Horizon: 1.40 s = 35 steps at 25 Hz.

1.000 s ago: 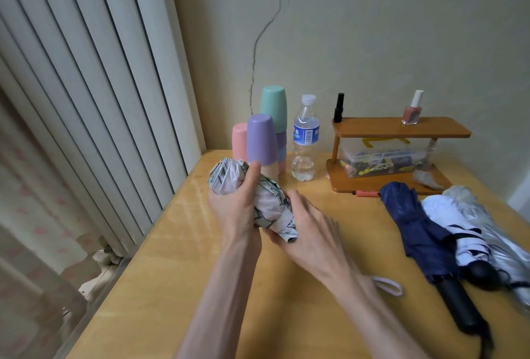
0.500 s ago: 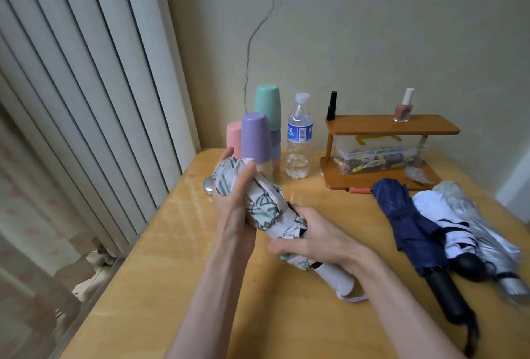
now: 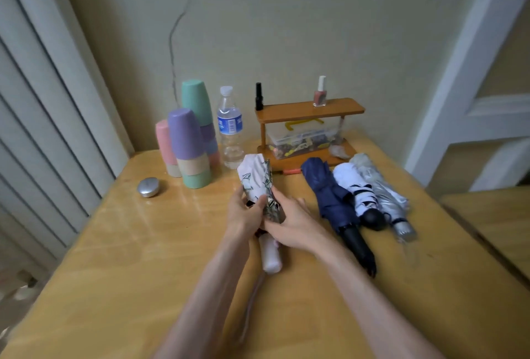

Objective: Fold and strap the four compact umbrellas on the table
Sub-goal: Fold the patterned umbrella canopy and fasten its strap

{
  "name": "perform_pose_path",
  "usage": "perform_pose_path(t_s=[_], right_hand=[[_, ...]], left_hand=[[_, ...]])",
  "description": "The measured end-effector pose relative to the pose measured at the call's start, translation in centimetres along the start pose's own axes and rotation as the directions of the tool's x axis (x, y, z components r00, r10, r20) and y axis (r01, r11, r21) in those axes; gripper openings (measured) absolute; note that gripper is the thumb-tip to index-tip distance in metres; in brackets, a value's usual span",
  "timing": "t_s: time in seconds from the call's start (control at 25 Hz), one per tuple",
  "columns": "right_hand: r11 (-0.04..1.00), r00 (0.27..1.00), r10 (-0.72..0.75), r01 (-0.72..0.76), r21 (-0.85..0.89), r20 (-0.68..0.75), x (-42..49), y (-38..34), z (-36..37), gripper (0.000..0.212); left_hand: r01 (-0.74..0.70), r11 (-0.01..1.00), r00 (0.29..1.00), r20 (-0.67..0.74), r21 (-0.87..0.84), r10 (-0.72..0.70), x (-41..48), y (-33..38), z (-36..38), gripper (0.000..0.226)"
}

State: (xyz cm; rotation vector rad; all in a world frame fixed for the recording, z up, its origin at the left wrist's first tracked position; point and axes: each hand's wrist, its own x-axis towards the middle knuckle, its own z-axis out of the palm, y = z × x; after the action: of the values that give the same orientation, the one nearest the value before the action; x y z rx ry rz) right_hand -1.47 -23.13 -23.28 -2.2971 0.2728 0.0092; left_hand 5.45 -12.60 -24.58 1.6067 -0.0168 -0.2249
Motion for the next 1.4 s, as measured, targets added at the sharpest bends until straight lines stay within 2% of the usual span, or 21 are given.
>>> perform_pose_path(t_s=[0.04, 0.12, 0.16, 0.2, 0.24, 0.28, 0.36, 0.44, 0.52, 0.56, 0.68, 0.76, 0.84, 0.92, 1.0, 1.08, 1.2, 1.28, 1.36, 1.4], right_hand=[[0.999, 0.998, -0.054, 0.055, 0.004, -0.043, -0.4, 0.8, -1.4, 0.075], [0.992, 0.956, -0.099, 0.117, 0.048, -0.276, -0.8, 2.4, -4.1, 0.038], [0.994, 0.894, -0.086, 0.109, 0.028, -0.44, -0.8, 3.4, -5.6, 0.025], [0.996, 0.807, -0.083, 0.08, -0.031, -0.584, -0.8, 4.6, -6.8, 0.021], [0.993, 0.728, -0.089, 0.01, -0.119, -0.68, -1.0, 5.8, -8.3, 0.02], [0.977, 0.69, -0.084, -0.085, -0.197, -0.719, -0.8, 7.4, -9.5, 0.023], [0.928, 0.737, 0.058, -0.288, -0.235, -0.673, -0.8, 10.1, -11.6, 0.038], [0.837, 0.807, 0.149, -0.41, -0.361, -0.571, -0.7, 11.2, -12.2, 0.054], [0.756, 0.848, 0.118, -0.414, -0.507, -0.516, 0.0, 11.0, -11.7, 0.062], [0.767, 0.85, 0.1, -0.397, -0.504, -0.518, 0.2, 10.6, -11.6, 0.06], [0.89, 0.811, 0.162, -0.366, -0.271, -0.562, 0.4, 10.3, -12.0, 0.04], [0.953, 0.804, 0.214, -0.295, -0.061, -0.555, -0.3, 10.7, -12.5, 0.04], [0.96, 0.815, 0.271, -0.189, 0.206, -0.513, -1.0, 10.9, -13.3, 0.031], [0.904, 0.802, 0.313, -0.088, 0.419, -0.508, -1.5, 10.9, -15.0, 0.023], [0.879, 0.729, 0.34, -0.023, 0.476, -0.594, -1.7, 11.7, -17.2, 0.022], [0.92, 0.691, 0.331, -0.086, 0.382, -0.643, -2.2, 12.9, -18.7, 0.022], [0.927, 0.784, 0.348, -0.205, 0.315, -0.514, -2.3, 15.2, -18.0, 0.043], [0.916, 0.827, 0.348, -0.199, 0.35, -0.442, -2.2, 15.6, -16.8, 0.061], [0.926, 0.869, 0.292, -0.153, 0.344, -0.399, -1.7, 15.3, -15.6, 0.092], [0.936, 0.889, 0.258, -0.133, 0.326, -0.378, -1.3, 15.0, -15.0, 0.1]], left_hand=[[-0.022, 0.998, 1.0, -0.018, 0.052, 0.023, 0.1, 0.0, 0.9, 0.05], [-0.033, 0.993, 0.997, -0.061, 0.111, 0.04, -0.5, 0.1, 2.9, 0.056], [-0.046, 0.99, 0.996, -0.074, 0.131, 0.056, -0.9, -0.2, 4.1, 0.057], [-0.069, 0.984, 0.994, -0.076, 0.167, 0.083, -1.7, -0.2, 5.0, 0.058], [-0.111, 0.972, 0.991, -0.053, 0.207, 0.124, -2.4, -0.3, 5.9, 0.06], [-0.154, 0.956, 0.987, -0.003, 0.25, 0.16, -2.9, -0.3, 6.7, 0.064], [-0.23, 0.915, 0.972, 0.132, 0.33, 0.197, -3.8, -0.3, 7.9, 0.074], [-0.268, 0.876, 0.955, 0.23, 0.402, 0.186, -4.4, -0.6, 8.8, 0.086], [-0.278, 0.876, 0.949, 0.255, 0.394, 0.186, -4.7, -0.9, 9.2, 0.093], [-0.287, 0.881, 0.948, 0.247, 0.377, 0.203, -4.6, -1.3, 9.4, 0.093], [-0.313, 0.887, 0.947, 0.184, 0.339, 0.263, -4.4, -1.9, 9.0, 0.091], [-0.328, 0.898, 0.944, 0.137, 0.295, 0.3, -4.3, -2.6, 8.9, 0.091], [-0.359, 0.892, 0.933, 0.142, 0.274, 0.332, -4.3, -3.1, 9.0, 0.088], [-0.372, 0.881, 0.926, 0.189, 0.294, 0.328, -4.6, -2.8, 9.1, 0.086], [-0.349, 0.879, 0.932, 0.215, 0.325, 0.29, -4.2, -2.4, 9.2, 0.086], [-0.308, 0.894, 0.946, 0.2, 0.325, 0.253, -3.5, -2.2, 9.5, 0.087], [-0.319, 0.877, 0.946, 0.178, 0.36, 0.272, -2.7, -1.8, 9.9, 0.106], [-0.347, 0.859, 0.936, 0.194, 0.377, 0.292, -2.1, -1.7, 10.3, 0.117], [-0.353, 0.861, 0.934, 0.197, 0.366, 0.299, -1.7, -1.9, 10.7, 0.118], [-0.36, 0.864, 0.931, 0.196, 0.353, 0.308, -1.7, -2.0, 10.7, 0.115]])
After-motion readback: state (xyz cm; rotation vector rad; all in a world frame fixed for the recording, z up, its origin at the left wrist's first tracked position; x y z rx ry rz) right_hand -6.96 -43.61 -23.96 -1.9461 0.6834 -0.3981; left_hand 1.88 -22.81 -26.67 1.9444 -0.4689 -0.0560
